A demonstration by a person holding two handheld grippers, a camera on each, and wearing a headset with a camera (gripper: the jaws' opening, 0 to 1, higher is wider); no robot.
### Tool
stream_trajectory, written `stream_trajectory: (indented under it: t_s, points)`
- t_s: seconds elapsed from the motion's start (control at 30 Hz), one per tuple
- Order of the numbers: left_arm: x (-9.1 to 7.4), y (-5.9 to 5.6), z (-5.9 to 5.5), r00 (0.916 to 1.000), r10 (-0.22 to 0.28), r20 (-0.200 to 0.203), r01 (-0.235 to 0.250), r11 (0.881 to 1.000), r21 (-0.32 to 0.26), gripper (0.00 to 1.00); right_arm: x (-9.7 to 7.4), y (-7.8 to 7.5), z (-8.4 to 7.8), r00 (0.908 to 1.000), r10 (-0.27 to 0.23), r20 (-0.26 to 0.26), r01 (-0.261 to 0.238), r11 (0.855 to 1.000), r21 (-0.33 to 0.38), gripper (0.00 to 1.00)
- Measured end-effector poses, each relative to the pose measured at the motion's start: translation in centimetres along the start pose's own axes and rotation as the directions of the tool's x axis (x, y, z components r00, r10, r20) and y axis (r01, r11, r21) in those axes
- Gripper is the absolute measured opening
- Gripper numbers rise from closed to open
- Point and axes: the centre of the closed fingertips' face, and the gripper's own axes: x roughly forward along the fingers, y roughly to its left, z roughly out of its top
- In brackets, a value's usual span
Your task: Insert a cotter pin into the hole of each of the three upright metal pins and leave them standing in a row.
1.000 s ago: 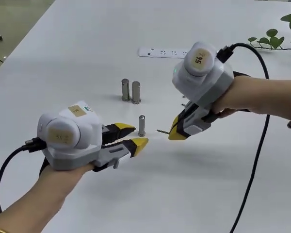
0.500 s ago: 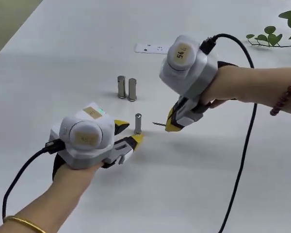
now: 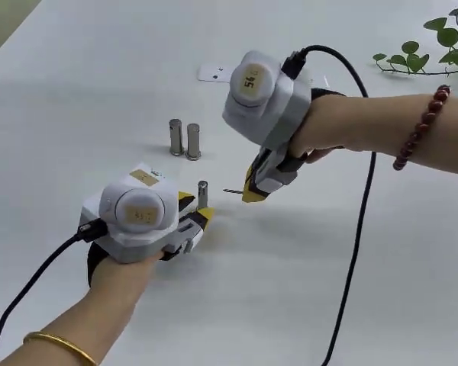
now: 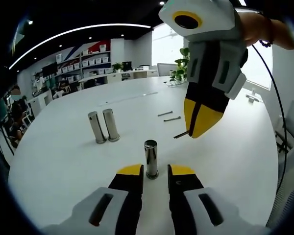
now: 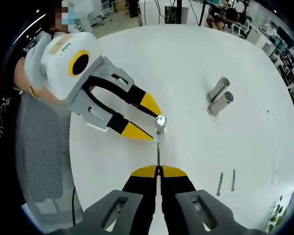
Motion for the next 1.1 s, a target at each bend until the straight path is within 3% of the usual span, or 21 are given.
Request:
stream_trajectory:
  t_s: [0.23,1.1]
  points:
    - [0.6,0.3,-0.4,0.9998,0.016,-0.014,-0.016,1.0,-0.011,0.14,0.5,-0.3,0.4,0.9997,-0.017,-0.017,0.016,0.999,-0.037,0.0]
    - [1.3,0.4,-1.4,0.9984,0.023,-0.051,-0.023,1.0,-0.012,0.06,1.2,-0.9,1.9,0.9997,-0.011,0.021,0.012,0.999,-0.033,0.0]
